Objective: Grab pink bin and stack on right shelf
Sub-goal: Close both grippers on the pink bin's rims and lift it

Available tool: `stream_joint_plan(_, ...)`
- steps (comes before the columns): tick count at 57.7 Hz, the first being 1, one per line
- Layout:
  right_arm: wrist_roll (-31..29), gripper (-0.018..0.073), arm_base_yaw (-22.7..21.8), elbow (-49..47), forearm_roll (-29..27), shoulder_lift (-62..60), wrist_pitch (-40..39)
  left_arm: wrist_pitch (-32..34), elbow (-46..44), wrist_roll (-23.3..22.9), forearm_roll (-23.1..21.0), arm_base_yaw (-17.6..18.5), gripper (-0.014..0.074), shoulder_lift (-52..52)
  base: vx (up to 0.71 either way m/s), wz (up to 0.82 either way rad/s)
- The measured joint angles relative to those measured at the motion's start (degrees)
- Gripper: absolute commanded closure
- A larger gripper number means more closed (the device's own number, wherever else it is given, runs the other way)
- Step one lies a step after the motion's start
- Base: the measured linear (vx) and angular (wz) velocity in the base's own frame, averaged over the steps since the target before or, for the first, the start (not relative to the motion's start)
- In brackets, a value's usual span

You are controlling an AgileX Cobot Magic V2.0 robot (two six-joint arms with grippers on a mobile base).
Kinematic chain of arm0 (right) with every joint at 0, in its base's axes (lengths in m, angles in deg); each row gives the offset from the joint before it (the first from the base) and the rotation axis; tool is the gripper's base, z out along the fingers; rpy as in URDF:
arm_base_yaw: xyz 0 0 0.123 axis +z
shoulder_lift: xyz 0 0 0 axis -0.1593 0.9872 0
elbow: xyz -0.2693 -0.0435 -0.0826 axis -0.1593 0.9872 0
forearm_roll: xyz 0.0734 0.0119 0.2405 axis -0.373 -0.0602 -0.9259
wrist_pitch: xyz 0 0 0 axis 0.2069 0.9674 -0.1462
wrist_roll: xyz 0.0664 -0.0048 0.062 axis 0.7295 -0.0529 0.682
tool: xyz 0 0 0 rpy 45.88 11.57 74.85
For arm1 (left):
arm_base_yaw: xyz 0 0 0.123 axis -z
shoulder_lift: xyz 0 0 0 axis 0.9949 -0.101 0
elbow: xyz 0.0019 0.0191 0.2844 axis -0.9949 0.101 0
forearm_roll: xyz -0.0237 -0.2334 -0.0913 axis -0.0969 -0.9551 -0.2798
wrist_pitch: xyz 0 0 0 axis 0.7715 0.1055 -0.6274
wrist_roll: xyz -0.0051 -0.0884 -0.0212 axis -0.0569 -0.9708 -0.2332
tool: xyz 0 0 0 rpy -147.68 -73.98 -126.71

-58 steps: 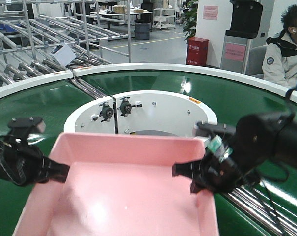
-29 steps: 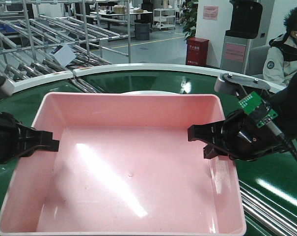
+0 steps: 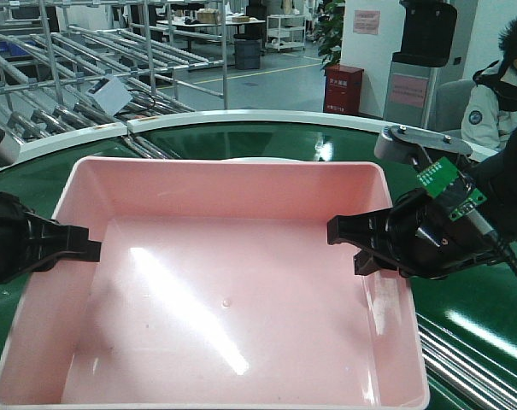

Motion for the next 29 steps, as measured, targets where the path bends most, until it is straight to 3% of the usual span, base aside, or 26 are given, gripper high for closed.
stream_joint_plan(29,0.0,0.0568,0.0,0.0,0.0,0.0,0.0,0.0,0.0,0.0,0.1,0.0,0.0596,0.0,-0.01,0.0)
